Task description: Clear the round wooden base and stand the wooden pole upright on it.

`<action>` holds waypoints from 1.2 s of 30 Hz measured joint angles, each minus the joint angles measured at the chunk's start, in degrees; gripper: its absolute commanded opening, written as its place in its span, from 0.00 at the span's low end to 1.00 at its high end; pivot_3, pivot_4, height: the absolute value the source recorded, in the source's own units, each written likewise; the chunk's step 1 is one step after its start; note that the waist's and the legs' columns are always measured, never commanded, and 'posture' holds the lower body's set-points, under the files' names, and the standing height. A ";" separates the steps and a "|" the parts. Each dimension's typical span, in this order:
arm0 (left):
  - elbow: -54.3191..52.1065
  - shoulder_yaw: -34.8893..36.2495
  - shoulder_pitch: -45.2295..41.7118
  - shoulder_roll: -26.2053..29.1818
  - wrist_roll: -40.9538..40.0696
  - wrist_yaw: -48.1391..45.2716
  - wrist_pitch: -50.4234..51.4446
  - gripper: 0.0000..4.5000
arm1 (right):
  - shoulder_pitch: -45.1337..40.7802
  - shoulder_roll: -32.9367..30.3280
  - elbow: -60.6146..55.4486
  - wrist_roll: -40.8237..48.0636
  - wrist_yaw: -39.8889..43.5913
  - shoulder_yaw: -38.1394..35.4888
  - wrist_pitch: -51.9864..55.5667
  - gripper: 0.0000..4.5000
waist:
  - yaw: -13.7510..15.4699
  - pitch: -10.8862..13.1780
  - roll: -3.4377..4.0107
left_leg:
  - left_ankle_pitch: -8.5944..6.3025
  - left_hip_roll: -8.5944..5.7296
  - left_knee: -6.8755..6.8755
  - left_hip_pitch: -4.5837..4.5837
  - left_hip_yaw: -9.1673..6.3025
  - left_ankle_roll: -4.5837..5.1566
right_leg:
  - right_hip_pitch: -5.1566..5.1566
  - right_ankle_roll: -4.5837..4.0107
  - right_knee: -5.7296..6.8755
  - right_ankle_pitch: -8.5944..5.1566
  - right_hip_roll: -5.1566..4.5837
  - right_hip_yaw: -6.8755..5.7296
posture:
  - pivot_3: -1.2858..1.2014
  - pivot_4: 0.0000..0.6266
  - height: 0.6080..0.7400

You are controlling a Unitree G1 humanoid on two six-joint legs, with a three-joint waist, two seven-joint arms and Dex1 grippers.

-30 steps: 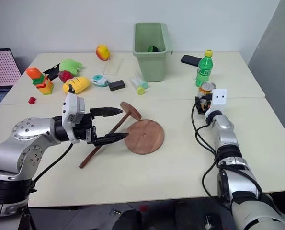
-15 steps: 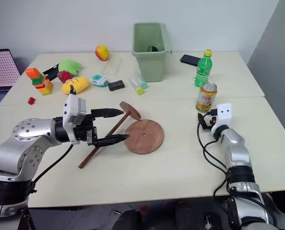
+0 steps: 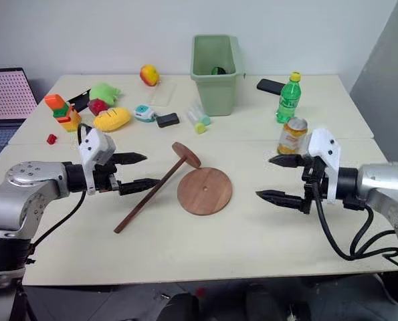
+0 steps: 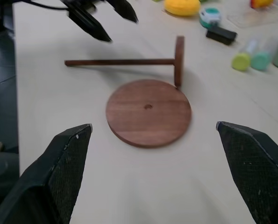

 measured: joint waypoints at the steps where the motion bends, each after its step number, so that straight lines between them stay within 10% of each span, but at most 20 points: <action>1: 1.54 -1.51 -0.96 -0.78 1.80 1.00 -0.05 1.00 | -1.59 -0.20 0.29 0.02 0.57 1.13 0.67 0.99 | 0.09 0.01 0.00 | 0.00 0.01 0.01 -0.08 -0.02 0.00 | -0.05 0.00 -0.04 0.00 -0.01 -0.03 | 0.52 0.24 1.00; 24: 18.32 -10.55 -12.06 -10.06 14.99 3.74 -2.55 0.07 | -6.62 3.10 -0.70 2.45 -1.91 3.90 2.95 1.00 | 1.13 -0.02 -0.05 | 0.02 -0.04 0.16 -0.79 -0.17 -0.03 | -0.59 0.00 -0.05 0.03 -0.09 -0.22 | 0.52 0.24 1.00; 34: 13.29 -15.35 -13.91 -0.43 15.15 -9.63 4.74 0.06 | -7.17 4.02 -0.72 2.71 -1.88 4.55 3.06 1.00 | 0.59 -0.02 -0.04 | 0.03 -0.02 0.12 -0.76 -0.13 -0.05 | -0.61 -0.01 -0.02 0.02 -0.05 -0.18 | 0.52 0.24 1.00; 36: 12.81 -16.47 -14.28 1.65 16.23 -12.63 3.63 0.22 | -7.17 4.39 -0.72 3.02 -2.11 4.54 3.12 1.00 | 0.69 -0.04 -0.01 | 0.03 -0.03 0.12 -0.75 -0.13 -0.04 | -0.61 -0.01 -0.01 0.02 -0.06 -0.18 | 0.52 0.24 1.00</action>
